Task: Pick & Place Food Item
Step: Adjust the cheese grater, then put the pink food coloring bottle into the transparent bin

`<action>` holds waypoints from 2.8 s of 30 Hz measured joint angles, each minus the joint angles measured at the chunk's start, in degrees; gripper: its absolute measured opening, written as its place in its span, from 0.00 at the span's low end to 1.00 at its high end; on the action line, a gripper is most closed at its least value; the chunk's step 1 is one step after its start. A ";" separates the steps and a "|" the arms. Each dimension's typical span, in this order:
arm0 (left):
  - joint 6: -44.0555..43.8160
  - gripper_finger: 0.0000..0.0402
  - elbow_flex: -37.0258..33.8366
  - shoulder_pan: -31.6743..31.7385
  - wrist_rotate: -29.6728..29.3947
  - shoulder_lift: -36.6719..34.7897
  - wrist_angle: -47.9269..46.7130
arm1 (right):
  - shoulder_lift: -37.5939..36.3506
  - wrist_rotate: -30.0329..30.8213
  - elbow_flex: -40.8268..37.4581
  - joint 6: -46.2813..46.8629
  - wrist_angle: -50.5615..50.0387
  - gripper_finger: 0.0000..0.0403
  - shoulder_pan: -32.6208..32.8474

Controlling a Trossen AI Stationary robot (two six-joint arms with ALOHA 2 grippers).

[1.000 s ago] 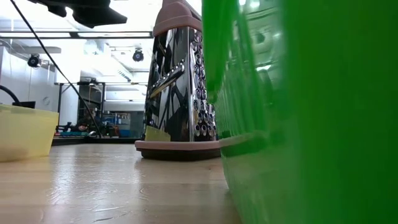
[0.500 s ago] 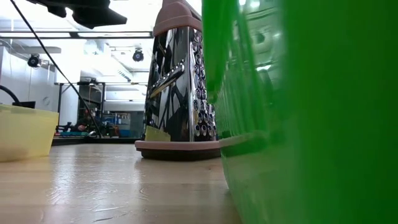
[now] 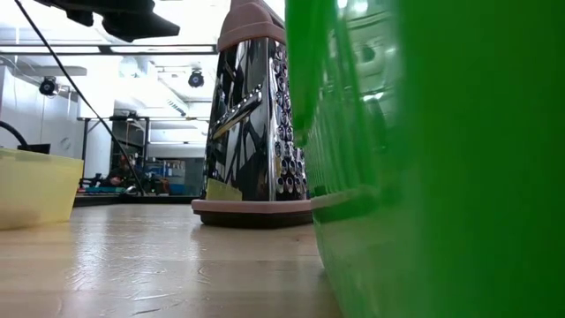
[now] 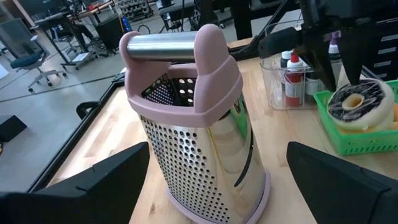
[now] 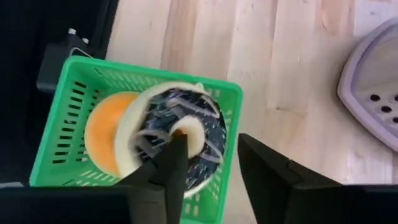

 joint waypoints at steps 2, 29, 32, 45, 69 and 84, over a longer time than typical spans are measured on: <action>-0.02 0.95 -0.04 0.01 0.01 0.04 0.00 | 0.00 1.27 0.31 1.12 -1.53 0.37 0.02; -12.96 0.21 -0.79 8.09 2.68 17.24 9.88 | -0.02 22.91 10.92 12.77 -29.76 0.16 -0.06; -14.79 0.04 -0.51 9.24 1.99 18.46 9.86 | -0.02 23.06 11.25 12.60 -29.81 0.14 0.13; -22.63 0.00 -0.32 17.74 14.33 25.02 7.26 | -0.02 24.20 11.52 12.09 -29.84 0.13 0.53; -10.69 0.00 16.15 21.62 25.58 46.09 13.31 | -0.02 24.35 11.52 13.07 -30.30 0.13 0.89; 1.94 0.00 23.16 30.73 31.10 49.33 9.88 | -0.02 25.60 11.50 14.28 -31.49 0.13 2.23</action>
